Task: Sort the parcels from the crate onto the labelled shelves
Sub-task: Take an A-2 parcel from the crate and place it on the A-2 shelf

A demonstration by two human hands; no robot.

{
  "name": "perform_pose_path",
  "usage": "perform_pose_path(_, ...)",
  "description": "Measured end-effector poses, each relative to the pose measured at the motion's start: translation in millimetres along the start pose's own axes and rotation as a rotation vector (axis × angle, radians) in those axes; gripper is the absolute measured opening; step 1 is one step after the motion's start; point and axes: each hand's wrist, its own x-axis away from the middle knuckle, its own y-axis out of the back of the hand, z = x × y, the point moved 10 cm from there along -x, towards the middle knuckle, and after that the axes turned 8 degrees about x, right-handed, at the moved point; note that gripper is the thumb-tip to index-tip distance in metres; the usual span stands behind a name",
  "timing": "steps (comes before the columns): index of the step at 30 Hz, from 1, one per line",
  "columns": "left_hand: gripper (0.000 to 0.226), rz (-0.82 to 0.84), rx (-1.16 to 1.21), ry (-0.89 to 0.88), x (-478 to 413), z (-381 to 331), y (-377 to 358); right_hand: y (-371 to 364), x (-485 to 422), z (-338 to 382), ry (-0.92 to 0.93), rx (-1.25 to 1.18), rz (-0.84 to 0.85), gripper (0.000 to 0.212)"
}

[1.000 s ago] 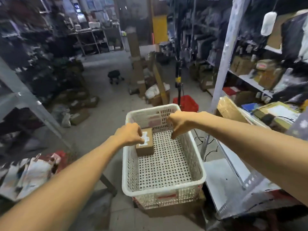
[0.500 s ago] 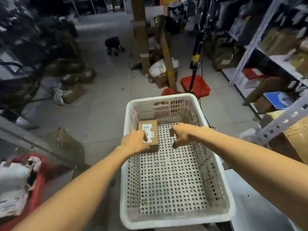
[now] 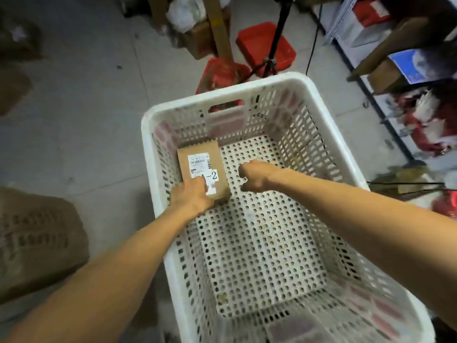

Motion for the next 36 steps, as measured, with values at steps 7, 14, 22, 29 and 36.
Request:
perform_pose_path(7,0.033,-0.019,0.196,0.09,-54.6,18.2,-43.6,-51.1,-93.5,-7.8,-0.234,-0.499,-0.067,0.064)
perform_pose_path(14,0.041,-0.069,0.327,0.24,-77.9,43.1,-62.8,-100.4,-141.4,-4.0,-0.304,-0.939,-0.018,0.058)
perform_pose_path(22,0.051,0.019,0.412,0.344,-90.5,54.0,-75.9,-117.0,-119.8,-36.9,-0.372,-0.795,-0.02,0.053)
perform_pose_path(29,0.064,0.272,0.682,0.408,-70.3,40.7,-150.9,-182.3,-43.3,-79.7,-0.489,-0.745,0.123,0.05)
perform_pose_path(36,0.097,0.307,0.873,0.275,-51.0,3.9,-209.0,-206.9,-6.7,-91.2,-0.452,-0.984,0.02,0.094)
